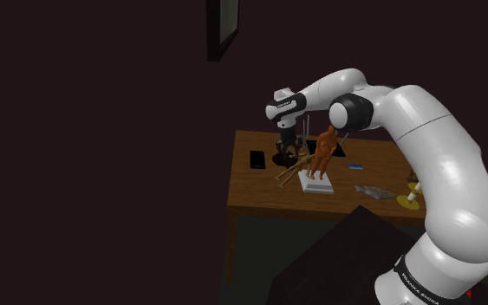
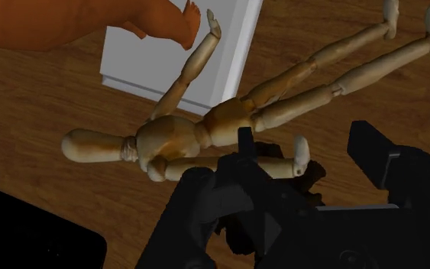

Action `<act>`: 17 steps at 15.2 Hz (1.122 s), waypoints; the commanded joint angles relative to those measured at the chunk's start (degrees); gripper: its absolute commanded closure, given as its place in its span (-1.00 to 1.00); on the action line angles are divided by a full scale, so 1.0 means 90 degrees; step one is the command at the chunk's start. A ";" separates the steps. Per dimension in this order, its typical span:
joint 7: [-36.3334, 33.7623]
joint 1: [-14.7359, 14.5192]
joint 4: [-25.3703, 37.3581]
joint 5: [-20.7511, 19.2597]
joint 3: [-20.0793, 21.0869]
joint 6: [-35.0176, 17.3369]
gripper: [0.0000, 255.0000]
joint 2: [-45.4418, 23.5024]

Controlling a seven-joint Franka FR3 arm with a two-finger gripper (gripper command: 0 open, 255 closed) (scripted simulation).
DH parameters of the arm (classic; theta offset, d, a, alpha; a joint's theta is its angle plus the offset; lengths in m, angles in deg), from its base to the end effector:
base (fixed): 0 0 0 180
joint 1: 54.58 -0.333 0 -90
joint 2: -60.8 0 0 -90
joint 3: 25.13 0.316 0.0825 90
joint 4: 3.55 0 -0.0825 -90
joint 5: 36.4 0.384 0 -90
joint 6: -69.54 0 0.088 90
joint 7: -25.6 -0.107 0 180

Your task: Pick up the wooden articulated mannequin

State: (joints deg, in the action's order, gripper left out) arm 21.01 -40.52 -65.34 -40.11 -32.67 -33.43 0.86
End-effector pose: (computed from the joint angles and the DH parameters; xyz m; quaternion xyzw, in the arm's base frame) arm 0.6915 -0.2489 0.1631 0.9649 -0.1883 -0.1703 0.0668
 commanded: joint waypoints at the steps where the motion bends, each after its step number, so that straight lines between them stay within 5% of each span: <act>1: -0.0003 -0.0001 0.0003 0.0001 0.0001 -0.0007 1.00 -0.0008; 17: 0.0052 -0.0020 -0.0061 -0.0018 -0.0022 0.0346 1.00 0.0413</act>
State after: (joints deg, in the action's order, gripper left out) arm 21.45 -40.68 -66.30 -40.27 -32.87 -30.89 4.42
